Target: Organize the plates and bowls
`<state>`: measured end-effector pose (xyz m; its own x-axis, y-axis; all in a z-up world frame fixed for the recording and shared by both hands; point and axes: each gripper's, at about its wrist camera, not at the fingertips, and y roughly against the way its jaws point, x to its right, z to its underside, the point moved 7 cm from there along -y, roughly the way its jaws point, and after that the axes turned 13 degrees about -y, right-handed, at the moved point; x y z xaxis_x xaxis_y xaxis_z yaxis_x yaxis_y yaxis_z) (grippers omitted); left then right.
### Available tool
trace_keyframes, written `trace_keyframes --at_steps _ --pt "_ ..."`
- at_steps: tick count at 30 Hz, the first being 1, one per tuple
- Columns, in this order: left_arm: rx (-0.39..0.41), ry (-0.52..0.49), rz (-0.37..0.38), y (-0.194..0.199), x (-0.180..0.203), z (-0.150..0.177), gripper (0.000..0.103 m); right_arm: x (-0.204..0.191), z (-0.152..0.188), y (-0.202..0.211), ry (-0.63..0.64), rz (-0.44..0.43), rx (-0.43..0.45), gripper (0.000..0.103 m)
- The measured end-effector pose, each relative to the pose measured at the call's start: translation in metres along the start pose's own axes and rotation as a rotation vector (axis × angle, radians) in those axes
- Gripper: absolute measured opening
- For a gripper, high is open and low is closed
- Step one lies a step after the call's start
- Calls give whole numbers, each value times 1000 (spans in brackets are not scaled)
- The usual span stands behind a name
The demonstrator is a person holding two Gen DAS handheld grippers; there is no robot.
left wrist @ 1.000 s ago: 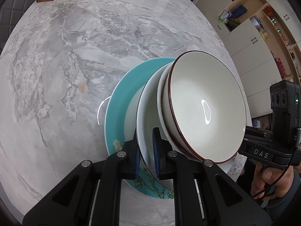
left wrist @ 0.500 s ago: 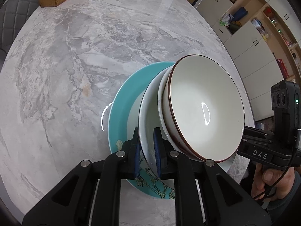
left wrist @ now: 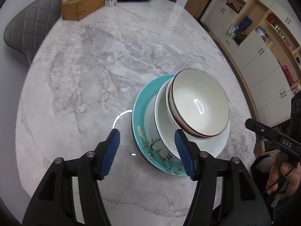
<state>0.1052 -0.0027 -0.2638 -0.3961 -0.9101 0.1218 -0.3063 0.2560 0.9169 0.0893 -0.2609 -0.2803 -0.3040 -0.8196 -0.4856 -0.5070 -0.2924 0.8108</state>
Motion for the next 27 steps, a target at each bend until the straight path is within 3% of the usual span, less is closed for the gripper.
trace_keyframes --at_steps 2,7,9,14,19,27 --pt "21 10 -58 23 -1 1 72 -2 -1 21 5 9 47 85" --pt "80 37 -190 76 4 5 72 -31 4 53 79 43 103 96" --pt "88 73 -208 91 9 10 72 -40 6 63 113 69 124 101" --pt "111 118 -226 128 37 28 72 -44 17 87 189 143 156 102" --pt "129 119 -218 155 81 46 72 -43 30 116 233 106 155 102" --pt "115 162 -323 188 127 82 72 -39 55 149 280 60 162 102"
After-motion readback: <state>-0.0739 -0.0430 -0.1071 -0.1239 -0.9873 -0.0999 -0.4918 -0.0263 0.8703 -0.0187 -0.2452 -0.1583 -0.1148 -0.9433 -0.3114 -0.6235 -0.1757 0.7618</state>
